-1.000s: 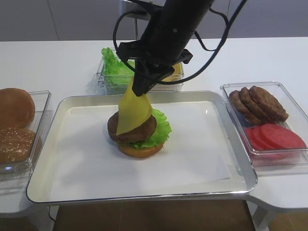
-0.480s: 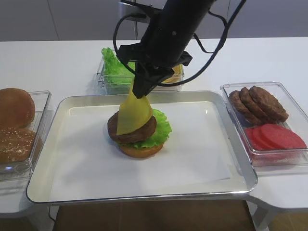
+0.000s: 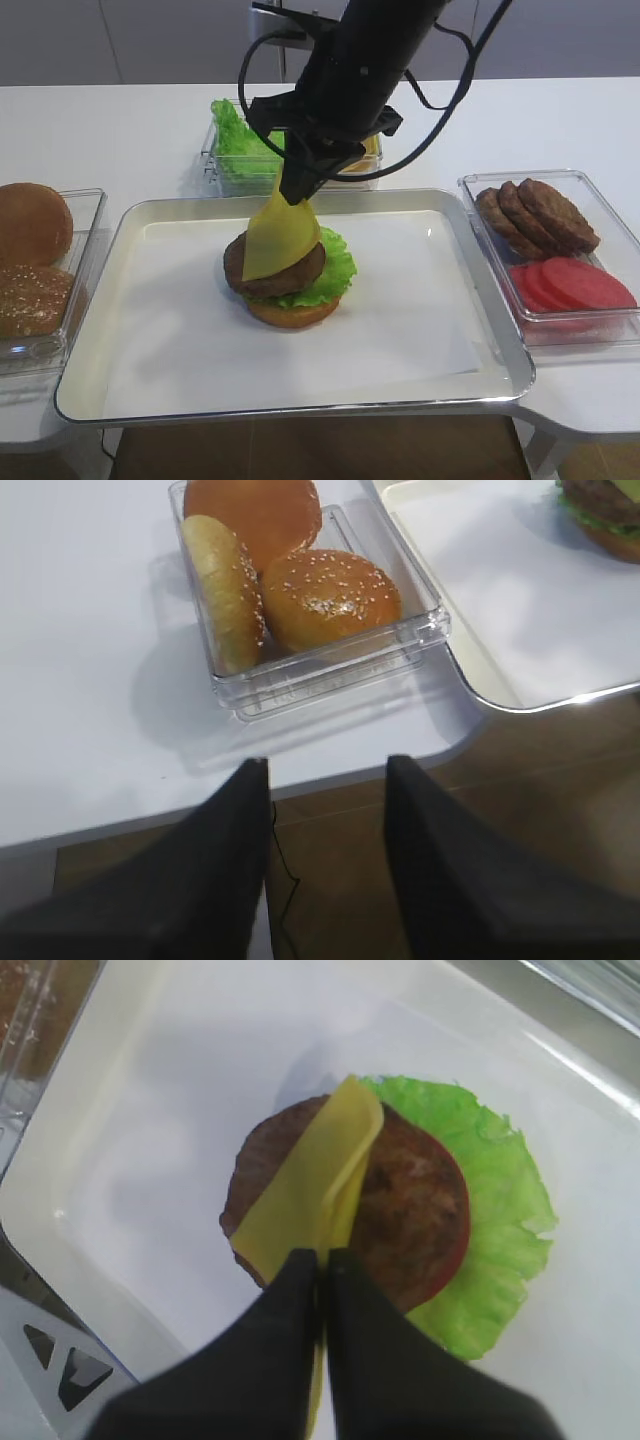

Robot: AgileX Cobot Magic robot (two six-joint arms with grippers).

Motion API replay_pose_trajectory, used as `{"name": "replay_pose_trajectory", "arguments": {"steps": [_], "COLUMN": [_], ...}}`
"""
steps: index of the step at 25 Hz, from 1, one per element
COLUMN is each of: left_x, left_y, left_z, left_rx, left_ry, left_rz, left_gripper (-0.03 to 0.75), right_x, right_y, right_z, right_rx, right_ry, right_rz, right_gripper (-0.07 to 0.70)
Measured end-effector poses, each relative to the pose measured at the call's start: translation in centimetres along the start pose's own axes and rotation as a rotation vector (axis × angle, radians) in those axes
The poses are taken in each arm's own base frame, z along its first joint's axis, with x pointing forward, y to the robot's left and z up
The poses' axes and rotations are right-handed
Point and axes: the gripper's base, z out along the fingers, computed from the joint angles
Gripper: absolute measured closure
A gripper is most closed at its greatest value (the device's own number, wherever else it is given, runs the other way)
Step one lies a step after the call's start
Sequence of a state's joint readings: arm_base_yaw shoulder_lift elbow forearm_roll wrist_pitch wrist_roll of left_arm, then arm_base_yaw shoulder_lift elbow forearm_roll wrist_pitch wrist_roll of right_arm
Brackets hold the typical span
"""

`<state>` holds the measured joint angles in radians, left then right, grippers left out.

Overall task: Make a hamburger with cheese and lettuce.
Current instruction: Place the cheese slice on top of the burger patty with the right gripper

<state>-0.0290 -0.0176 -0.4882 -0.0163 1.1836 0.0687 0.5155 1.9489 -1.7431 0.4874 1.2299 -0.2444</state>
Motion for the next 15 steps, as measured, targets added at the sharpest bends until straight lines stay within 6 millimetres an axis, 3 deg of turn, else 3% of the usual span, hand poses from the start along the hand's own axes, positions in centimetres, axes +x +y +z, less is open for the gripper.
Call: {"name": "replay_pose_trajectory", "arguments": {"steps": [7,15], "left_x": [0.0,0.0], "left_y": [0.0,0.0], "left_z": [0.0,0.0], "left_rx": [0.000,0.000], "left_ry": [0.000,0.000], "left_rz": [0.000,0.000], "left_gripper": [0.427,0.427], "right_x": [0.0,-0.2], "right_y": [0.0,-0.7], "right_z": [0.0,1.2], "right_rx": [0.001,0.002], "right_ry": [-0.004,0.019], "right_rz": [0.004,0.017], "right_gripper": [0.577,0.423]}}
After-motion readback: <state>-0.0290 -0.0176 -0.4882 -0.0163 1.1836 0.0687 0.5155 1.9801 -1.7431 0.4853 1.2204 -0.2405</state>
